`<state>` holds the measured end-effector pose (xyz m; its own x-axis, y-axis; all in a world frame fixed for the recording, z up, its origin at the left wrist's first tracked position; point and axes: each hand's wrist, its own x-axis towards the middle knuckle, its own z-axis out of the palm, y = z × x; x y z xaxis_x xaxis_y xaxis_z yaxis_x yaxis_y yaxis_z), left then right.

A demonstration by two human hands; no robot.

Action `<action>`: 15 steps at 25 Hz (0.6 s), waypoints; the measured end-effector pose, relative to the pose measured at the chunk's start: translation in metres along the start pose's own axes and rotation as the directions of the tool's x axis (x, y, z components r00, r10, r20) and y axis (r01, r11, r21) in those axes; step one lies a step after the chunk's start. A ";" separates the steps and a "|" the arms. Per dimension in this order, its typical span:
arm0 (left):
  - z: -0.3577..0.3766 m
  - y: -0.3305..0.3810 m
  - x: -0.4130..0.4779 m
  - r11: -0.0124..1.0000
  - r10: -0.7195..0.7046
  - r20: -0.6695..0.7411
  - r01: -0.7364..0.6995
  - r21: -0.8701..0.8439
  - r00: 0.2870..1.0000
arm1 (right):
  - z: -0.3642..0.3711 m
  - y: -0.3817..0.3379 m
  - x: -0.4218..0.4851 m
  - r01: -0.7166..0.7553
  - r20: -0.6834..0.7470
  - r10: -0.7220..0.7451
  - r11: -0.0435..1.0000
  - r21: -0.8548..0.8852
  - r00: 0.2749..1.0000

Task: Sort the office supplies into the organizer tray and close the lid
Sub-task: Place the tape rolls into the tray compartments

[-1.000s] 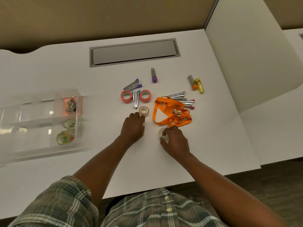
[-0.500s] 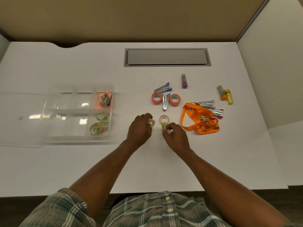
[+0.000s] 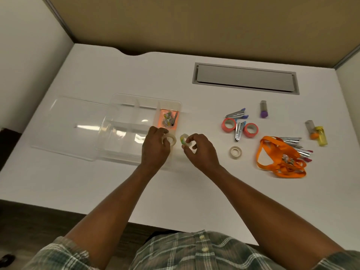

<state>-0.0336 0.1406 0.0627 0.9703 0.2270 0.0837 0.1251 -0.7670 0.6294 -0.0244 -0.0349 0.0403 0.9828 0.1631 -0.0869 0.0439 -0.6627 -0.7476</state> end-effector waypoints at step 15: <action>-0.012 -0.045 -0.017 0.997 0.028 0.227 -0.043 0.064 0.973 | 0.041 -0.051 0.052 0.226 0.254 -0.162 0.943 -0.245 0.953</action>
<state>-0.0587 0.1789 0.0423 0.9950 0.0635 -0.0765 0.0960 -0.8130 0.5743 0.0169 0.0378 0.0471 0.8842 0.4490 -0.1289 0.3076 -0.7672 -0.5629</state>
